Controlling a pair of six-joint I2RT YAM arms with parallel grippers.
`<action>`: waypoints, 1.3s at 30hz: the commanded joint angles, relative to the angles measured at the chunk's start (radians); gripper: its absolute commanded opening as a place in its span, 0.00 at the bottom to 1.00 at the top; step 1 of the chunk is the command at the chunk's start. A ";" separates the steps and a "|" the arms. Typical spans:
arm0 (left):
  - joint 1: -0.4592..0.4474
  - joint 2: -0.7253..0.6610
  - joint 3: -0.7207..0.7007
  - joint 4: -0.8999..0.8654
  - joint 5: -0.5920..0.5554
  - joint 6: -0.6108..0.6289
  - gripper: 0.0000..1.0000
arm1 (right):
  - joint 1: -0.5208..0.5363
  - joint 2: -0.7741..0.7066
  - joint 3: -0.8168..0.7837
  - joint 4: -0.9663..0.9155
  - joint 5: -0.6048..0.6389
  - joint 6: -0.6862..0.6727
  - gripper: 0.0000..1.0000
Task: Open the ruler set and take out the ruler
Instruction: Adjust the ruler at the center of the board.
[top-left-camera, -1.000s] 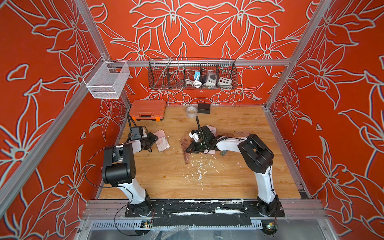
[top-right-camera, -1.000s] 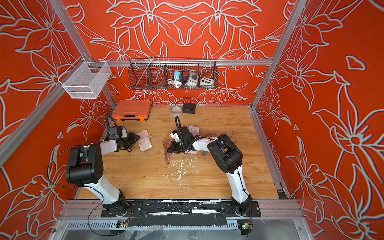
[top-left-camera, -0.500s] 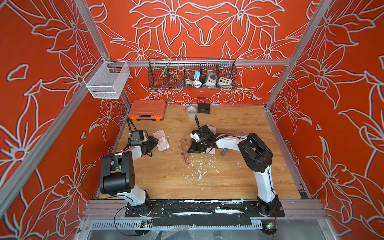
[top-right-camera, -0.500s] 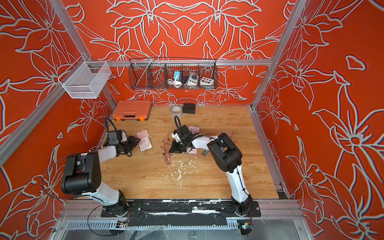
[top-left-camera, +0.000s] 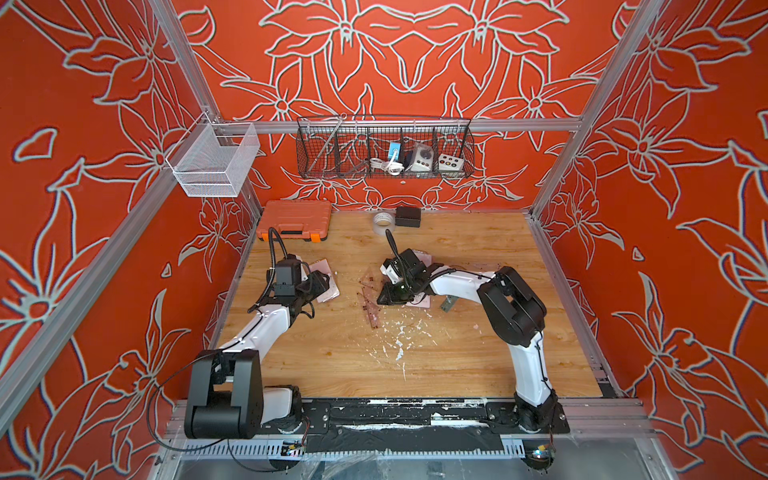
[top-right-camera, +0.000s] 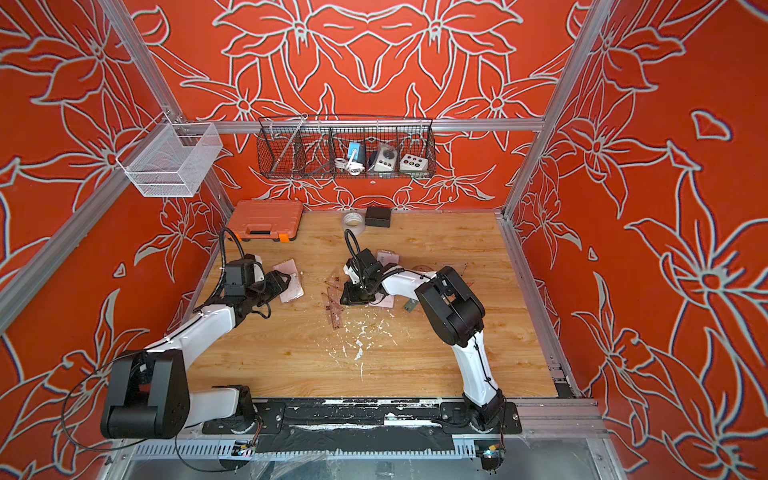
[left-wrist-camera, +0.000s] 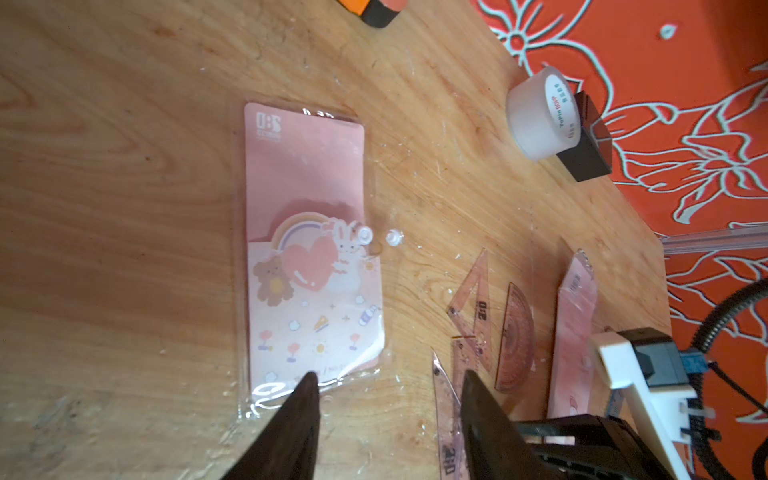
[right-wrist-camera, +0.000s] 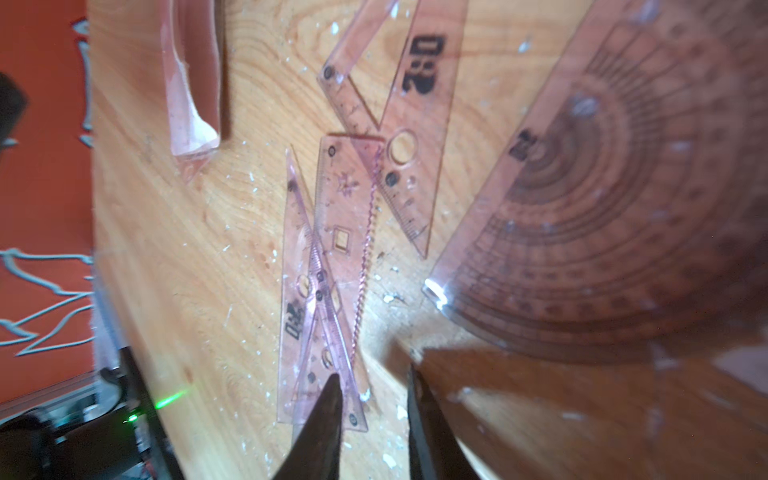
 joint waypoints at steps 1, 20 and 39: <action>-0.012 -0.039 -0.027 -0.046 -0.039 0.012 0.53 | 0.031 0.007 0.026 -0.087 0.081 -0.047 0.24; -0.013 -0.104 -0.083 -0.042 -0.072 0.027 0.54 | 0.116 0.038 0.076 -0.165 0.141 -0.048 0.00; -0.013 -0.068 -0.068 -0.054 -0.069 0.042 0.54 | 0.143 0.168 0.283 -0.244 0.140 -0.098 0.00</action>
